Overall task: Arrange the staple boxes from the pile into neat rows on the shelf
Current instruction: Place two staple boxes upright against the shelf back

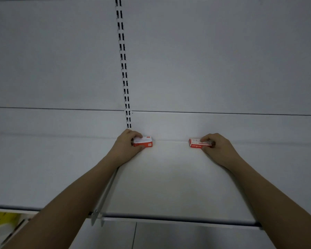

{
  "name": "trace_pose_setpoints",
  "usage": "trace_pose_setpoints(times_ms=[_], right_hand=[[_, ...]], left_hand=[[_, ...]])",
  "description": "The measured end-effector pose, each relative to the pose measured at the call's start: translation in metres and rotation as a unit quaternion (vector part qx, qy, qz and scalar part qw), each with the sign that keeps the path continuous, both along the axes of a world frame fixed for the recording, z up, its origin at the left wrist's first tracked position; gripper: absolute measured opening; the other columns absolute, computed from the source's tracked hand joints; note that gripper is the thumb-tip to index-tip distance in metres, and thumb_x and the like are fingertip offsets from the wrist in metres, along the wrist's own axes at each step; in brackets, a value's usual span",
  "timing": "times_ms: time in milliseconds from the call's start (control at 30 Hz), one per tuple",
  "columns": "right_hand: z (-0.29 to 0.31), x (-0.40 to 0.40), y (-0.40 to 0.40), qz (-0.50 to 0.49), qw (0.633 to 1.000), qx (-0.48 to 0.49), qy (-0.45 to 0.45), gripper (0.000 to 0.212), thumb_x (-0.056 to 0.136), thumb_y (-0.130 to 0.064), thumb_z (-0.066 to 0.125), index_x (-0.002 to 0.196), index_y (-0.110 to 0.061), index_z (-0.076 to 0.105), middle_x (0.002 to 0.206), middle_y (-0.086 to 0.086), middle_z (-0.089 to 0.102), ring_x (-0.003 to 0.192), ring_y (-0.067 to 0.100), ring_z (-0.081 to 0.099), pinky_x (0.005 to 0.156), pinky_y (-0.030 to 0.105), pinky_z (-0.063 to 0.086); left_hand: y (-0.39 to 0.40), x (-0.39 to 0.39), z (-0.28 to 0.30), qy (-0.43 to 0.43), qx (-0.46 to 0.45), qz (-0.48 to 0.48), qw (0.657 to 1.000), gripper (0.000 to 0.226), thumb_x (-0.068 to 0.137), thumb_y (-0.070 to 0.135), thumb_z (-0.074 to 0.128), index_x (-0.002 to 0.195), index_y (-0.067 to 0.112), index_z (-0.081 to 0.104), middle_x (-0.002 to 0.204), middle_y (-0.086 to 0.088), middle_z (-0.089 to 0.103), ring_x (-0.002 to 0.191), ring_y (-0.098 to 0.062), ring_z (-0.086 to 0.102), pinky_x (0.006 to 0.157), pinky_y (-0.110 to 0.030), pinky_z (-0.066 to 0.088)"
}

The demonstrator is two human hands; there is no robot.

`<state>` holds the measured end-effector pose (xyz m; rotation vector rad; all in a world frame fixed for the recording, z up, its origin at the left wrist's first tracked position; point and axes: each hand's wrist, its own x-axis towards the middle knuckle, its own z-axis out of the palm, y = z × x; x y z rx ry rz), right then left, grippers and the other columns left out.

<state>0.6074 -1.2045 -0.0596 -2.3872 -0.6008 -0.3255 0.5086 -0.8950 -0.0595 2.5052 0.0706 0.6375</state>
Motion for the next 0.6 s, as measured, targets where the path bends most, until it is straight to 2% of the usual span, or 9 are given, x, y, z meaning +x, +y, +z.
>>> trace_pose_setpoints(times_ms=[100,200,267,333,467,600], right_hand=[[0.009,-0.012,0.003,-0.029,0.999,0.034,-0.007,0.021,0.087,-0.017,0.063,0.108,-0.015,0.064,0.112,0.008,0.057,0.098,0.018,0.052,0.084,0.025,0.038],[0.027,-0.026,0.012,-0.029,0.997,0.063,-0.021,0.019,0.091,-0.023,0.057,0.107,-0.017,0.063,0.109,0.006,0.058,0.098,0.02,0.053,0.083,0.032,0.044],[0.04,-0.041,0.025,0.018,0.999,0.045,-0.006,0.015,0.091,-0.03,0.055,0.1,-0.021,0.063,0.099,0.002,0.063,0.087,0.017,0.057,0.077,0.032,0.046],[0.05,-0.06,0.047,0.085,0.996,0.009,0.023,0.02,0.092,-0.039,0.052,0.095,-0.022,0.063,0.095,-0.002,0.064,0.084,0.017,0.058,0.077,0.034,0.049],[0.061,-0.102,0.102,0.199,0.976,-0.068,0.064,0.028,0.091,-0.047,0.049,0.1,-0.025,0.064,0.103,-0.003,0.061,0.094,0.018,0.057,0.085,0.034,0.047],[0.064,-0.156,0.164,0.272,0.955,-0.094,0.075,0.032,0.091,-0.053,0.047,0.103,-0.028,0.062,0.111,-0.002,0.061,0.099,0.017,0.056,0.089,0.037,0.047]], left_hand=[[-0.008,-0.011,0.009,0.022,0.02,0.01,1.0,0.047,0.08,0.027,0.075,0.121,0.009,0.061,0.119,-0.011,0.053,0.11,-0.025,0.053,0.095,-0.029,0.042],[-0.018,-0.032,0.014,0.049,0.063,0.082,0.993,0.054,0.087,0.043,0.062,0.134,0.02,0.05,0.134,-0.004,0.045,0.124,-0.024,0.04,0.1,-0.039,0.04],[-0.025,-0.05,0.017,0.066,0.088,0.125,0.986,0.05,0.093,0.053,0.046,0.136,0.026,0.046,0.138,0.0,0.043,0.127,-0.022,0.037,0.1,-0.04,0.04],[-0.028,-0.075,0.025,0.099,0.128,0.146,0.976,0.05,0.094,0.059,0.036,0.133,0.031,0.048,0.138,0.002,0.045,0.126,-0.021,0.039,0.099,-0.04,0.038],[-0.021,-0.134,0.044,0.154,0.121,0.201,0.96,0.051,0.09,0.067,0.032,0.123,0.036,0.056,0.131,0.002,0.053,0.119,-0.02,0.048,0.098,-0.042,0.039],[0.009,-0.201,0.056,0.183,0.108,0.264,0.941,0.051,0.088,0.068,0.032,0.118,0.037,0.058,0.128,0.003,0.055,0.116,-0.019,0.05,0.097,-0.042,0.041]])
